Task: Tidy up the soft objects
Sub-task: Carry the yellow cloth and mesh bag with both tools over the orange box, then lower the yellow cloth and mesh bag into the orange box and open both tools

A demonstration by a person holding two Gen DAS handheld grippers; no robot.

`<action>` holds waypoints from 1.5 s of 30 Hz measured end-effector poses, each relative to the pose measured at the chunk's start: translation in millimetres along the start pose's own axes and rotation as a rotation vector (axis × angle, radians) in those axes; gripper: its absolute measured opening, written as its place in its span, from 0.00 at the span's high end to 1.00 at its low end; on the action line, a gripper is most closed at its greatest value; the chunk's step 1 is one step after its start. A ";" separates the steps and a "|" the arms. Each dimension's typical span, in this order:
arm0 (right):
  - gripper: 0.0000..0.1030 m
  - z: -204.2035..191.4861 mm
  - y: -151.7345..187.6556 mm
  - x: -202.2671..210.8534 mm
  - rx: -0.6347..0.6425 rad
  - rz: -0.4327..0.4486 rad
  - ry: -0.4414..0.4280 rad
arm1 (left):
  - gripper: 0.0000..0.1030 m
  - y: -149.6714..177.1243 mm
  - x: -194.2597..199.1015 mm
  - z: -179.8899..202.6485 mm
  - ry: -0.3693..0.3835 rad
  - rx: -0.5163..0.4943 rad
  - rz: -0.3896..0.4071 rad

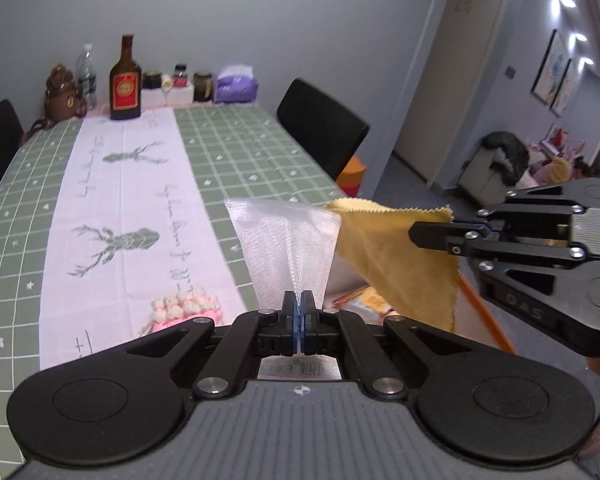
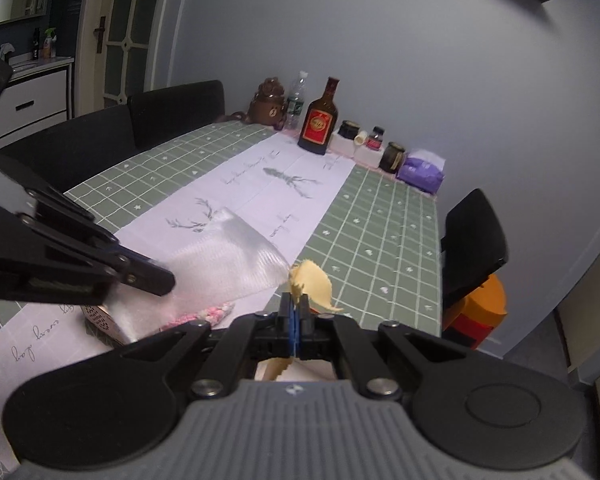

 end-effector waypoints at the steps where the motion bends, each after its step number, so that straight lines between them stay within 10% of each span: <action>1: 1.00 1.7 0.4 7.2 0.002 0.006 0.009 | 0.99 -1.0 6.0 5.2 0.013 -0.006 0.011; 16: 1.00 38.5 42.5 53.1 -0.026 -0.009 0.098 | 0.99 -6.8 -29.0 74.6 0.119 -0.029 -0.042; 45: 1.00 71.6 103.7 -110.7 -0.061 -0.258 -0.103 | 0.99 20.1 -160.6 64.6 -0.126 0.018 -0.398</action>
Point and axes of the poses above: each gripper's, at about its wrist camera, not at the fingertips, and x roughly against the way its jaws point, z to its right, y to its underside, the point moved 6 cm from there along -x, roughly the way its jaws point, and after that the axes turned 6 degrees about -x, right-handed, at the moved point
